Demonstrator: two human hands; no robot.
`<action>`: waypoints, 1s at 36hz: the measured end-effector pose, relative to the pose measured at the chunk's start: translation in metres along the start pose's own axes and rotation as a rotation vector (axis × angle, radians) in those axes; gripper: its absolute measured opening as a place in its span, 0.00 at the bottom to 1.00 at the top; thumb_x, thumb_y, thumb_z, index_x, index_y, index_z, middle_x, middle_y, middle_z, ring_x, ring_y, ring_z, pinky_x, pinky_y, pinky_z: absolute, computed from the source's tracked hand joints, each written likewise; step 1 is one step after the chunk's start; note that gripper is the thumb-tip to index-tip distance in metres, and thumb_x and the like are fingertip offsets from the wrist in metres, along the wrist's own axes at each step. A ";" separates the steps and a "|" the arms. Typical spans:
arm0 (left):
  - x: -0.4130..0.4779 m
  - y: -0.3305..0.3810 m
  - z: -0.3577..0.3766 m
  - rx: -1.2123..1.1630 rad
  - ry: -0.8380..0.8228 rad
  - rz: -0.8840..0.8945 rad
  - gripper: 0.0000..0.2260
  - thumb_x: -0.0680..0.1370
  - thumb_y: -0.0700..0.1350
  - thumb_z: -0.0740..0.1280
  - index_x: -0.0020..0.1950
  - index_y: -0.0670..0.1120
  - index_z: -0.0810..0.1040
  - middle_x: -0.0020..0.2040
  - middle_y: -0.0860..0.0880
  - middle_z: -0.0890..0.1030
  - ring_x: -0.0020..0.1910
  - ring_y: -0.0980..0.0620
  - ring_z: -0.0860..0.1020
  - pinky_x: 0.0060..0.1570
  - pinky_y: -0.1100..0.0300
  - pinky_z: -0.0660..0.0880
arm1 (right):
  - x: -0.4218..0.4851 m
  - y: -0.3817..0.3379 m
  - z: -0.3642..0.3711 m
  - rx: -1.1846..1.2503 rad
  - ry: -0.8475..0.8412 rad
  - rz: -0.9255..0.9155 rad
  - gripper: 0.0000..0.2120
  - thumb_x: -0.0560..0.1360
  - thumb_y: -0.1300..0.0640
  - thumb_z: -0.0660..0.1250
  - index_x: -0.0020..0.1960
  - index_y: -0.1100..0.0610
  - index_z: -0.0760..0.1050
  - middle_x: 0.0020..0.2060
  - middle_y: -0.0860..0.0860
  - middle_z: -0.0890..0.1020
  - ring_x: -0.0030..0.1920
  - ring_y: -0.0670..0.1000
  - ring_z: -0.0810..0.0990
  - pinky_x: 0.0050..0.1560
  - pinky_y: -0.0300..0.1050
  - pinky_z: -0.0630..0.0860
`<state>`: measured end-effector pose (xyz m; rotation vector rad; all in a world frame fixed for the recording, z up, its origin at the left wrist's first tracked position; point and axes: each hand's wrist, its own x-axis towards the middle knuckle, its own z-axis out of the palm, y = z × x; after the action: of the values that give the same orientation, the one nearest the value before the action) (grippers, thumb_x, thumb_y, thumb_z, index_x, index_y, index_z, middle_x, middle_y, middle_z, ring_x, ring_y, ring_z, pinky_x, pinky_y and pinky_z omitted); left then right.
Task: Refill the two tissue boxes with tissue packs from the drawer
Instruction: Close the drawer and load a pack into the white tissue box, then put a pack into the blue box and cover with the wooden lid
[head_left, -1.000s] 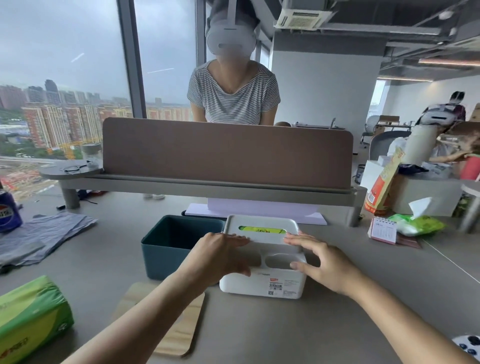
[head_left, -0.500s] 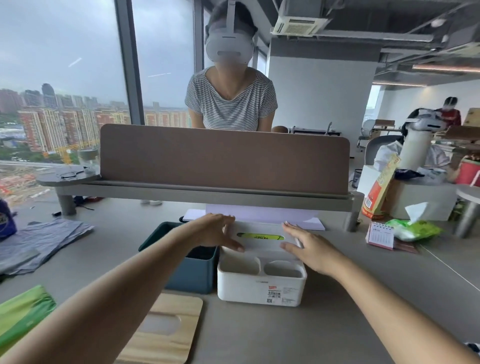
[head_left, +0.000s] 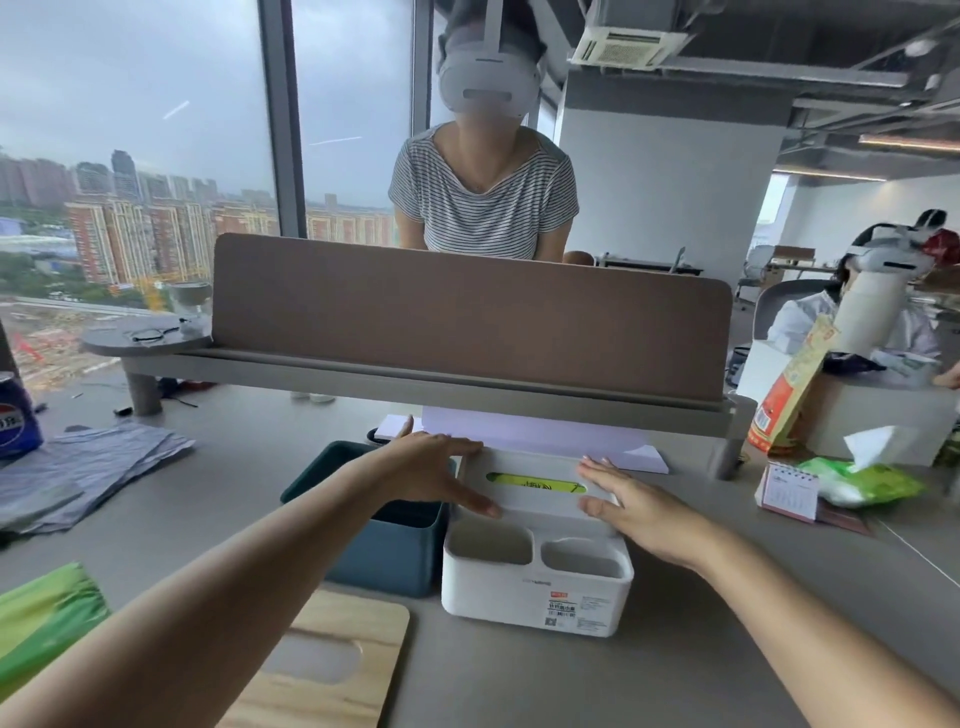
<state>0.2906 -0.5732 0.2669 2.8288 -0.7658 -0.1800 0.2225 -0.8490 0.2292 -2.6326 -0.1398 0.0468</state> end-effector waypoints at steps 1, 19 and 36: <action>0.002 -0.003 0.001 0.015 0.003 0.006 0.47 0.61 0.77 0.63 0.76 0.59 0.59 0.76 0.48 0.66 0.77 0.47 0.59 0.74 0.43 0.36 | 0.000 -0.002 -0.001 -0.013 -0.008 0.018 0.31 0.78 0.41 0.58 0.77 0.48 0.55 0.77 0.39 0.51 0.76 0.40 0.46 0.76 0.46 0.48; -0.153 -0.092 -0.006 -0.255 0.409 -0.189 0.24 0.71 0.59 0.72 0.65 0.53 0.76 0.63 0.53 0.79 0.59 0.52 0.77 0.53 0.62 0.71 | -0.026 -0.190 0.067 -0.170 0.106 -0.325 0.15 0.80 0.47 0.56 0.64 0.44 0.75 0.61 0.39 0.79 0.62 0.46 0.76 0.62 0.44 0.71; -0.349 -0.201 -0.002 -0.381 0.523 -0.546 0.29 0.67 0.54 0.77 0.67 0.51 0.75 0.67 0.52 0.77 0.63 0.53 0.75 0.58 0.64 0.68 | -0.009 -0.343 0.158 -0.197 -0.053 -0.442 0.16 0.77 0.45 0.61 0.63 0.46 0.74 0.60 0.44 0.80 0.58 0.49 0.78 0.57 0.46 0.75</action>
<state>0.0888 -0.2253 0.2448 2.4677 0.1433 0.2961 0.1730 -0.4749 0.2571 -2.7316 -0.7751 -0.0502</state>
